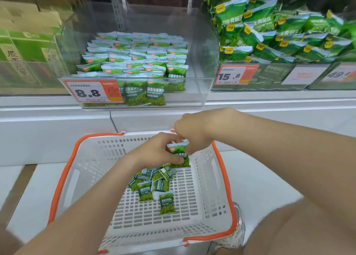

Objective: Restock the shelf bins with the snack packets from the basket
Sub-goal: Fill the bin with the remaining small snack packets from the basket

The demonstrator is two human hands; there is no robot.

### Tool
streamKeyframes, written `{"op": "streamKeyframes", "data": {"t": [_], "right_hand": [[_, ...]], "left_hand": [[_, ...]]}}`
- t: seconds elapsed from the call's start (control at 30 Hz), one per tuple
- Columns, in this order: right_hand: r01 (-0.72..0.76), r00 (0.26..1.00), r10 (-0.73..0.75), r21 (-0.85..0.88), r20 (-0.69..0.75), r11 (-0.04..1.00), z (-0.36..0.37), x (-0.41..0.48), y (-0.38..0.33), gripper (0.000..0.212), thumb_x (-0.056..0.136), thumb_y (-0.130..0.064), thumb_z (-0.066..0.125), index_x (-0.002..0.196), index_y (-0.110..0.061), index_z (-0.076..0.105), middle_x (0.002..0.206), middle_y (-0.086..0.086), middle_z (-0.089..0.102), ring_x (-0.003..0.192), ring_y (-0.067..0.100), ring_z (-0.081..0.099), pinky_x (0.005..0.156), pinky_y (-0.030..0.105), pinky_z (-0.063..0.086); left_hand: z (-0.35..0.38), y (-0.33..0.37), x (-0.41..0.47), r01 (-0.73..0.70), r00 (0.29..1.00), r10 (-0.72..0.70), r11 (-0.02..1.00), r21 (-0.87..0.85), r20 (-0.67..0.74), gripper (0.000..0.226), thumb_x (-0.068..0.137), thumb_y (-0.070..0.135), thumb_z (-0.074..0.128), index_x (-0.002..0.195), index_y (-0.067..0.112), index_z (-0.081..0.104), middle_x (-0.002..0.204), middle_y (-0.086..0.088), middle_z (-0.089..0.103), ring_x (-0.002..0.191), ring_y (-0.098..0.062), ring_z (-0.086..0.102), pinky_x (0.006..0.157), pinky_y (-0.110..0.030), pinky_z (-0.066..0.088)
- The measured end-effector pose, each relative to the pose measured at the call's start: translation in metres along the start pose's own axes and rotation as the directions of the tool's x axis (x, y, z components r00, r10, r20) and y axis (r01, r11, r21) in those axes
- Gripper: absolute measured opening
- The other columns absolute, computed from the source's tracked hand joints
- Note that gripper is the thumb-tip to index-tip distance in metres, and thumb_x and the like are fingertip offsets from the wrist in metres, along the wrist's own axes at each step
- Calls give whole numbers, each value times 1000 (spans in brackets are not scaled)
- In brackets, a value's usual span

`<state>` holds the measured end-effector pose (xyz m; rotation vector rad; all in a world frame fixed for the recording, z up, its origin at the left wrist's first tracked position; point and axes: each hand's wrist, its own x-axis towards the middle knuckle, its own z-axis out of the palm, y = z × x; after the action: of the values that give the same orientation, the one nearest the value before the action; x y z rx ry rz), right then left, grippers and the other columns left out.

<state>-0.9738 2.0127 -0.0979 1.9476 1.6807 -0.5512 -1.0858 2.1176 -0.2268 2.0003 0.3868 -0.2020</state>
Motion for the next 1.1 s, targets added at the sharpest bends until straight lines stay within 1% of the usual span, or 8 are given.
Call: {"op": "streamKeyframes", "data": {"t": [0.23, 0.33, 0.43, 0.63, 0.7, 0.77, 0.93, 1.1], "right_hand": [[29, 966, 71, 375, -249, 927, -14, -19, 33, 17, 85, -28, 83, 87, -16, 70, 63, -3, 75, 61, 2, 70, 64, 26, 56], [51, 960, 67, 406, -272, 912, -18, -27, 36, 16, 89, -32, 79, 95, -25, 65, 64, -1, 75, 61, -15, 62, 72, 28, 57], [56, 910, 95, 347, -404, 936, -24, -34, 32, 25, 85, -44, 82, 87, -26, 64, 65, -8, 68, 66, -3, 57, 65, 28, 47], [113, 649, 294, 471, -701, 875, -54, -53, 40, 28, 86, -38, 73, 73, -13, 71, 53, 3, 67, 67, 12, 67, 69, 28, 49], [148, 436, 409, 512, -801, 846, -64, -52, 46, 26, 86, -37, 69, 76, -13, 69, 59, 7, 64, 65, 27, 63, 67, 31, 45], [131, 349, 453, 522, -820, 843, -70, -40, 53, 19, 88, -37, 65, 91, -18, 71, 72, 3, 68, 76, 28, 64, 71, 33, 47], [-209, 574, 482, 451, -661, 868, -79, 5, 64, 44, 97, -37, 70, 131, -10, 63, 122, 21, 64, 115, 47, 59, 89, 45, 50], [-324, 709, 541, 473, -451, 819, -97, 26, 67, 35, 89, -24, 80, 114, -7, 63, 115, 17, 62, 97, 32, 55, 73, 34, 47]], "left_hand": [[-26, 68, -23, -110, 946, 132, 990, 90, -295, 55, 65, 24, 99, 97, 27, 53, 89, 3, 75, 55, -12, 64, 52, -28, 43], [-31, 77, -30, -192, 882, 230, 972, 133, -411, 60, 59, 25, 102, 97, 27, 55, 92, 2, 69, 60, -11, 69, 59, -27, 52], [-35, 81, -34, -308, 790, 358, 934, 182, -498, 55, 63, 23, 101, 95, 20, 57, 89, 3, 64, 63, -10, 68, 58, -21, 50], [-53, 88, -36, -210, 366, 635, 768, 605, -680, 49, 78, 42, 88, 108, 14, 60, 102, 2, 57, 96, -22, 55, 80, -37, 45], [-60, 85, -35, -102, 333, 658, 737, 668, -675, 44, 84, 37, 81, 116, 13, 63, 115, -2, 60, 111, -28, 55, 91, -46, 44], [-61, 78, -32, 29, 366, 651, 706, 707, -665, 38, 86, 27, 72, 122, 17, 64, 126, 2, 62, 128, -30, 51, 100, -50, 40], [-59, 66, -27, 123, 389, 638, 679, 724, -664, 40, 88, 15, 69, 127, 22, 64, 122, 8, 66, 127, -24, 54, 95, -47, 30], [-61, 68, -27, 133, 355, 653, 672, 728, -668, 35, 87, 15, 71, 120, 22, 67, 113, 8, 67, 112, -25, 57, 89, -43, 27]]}}
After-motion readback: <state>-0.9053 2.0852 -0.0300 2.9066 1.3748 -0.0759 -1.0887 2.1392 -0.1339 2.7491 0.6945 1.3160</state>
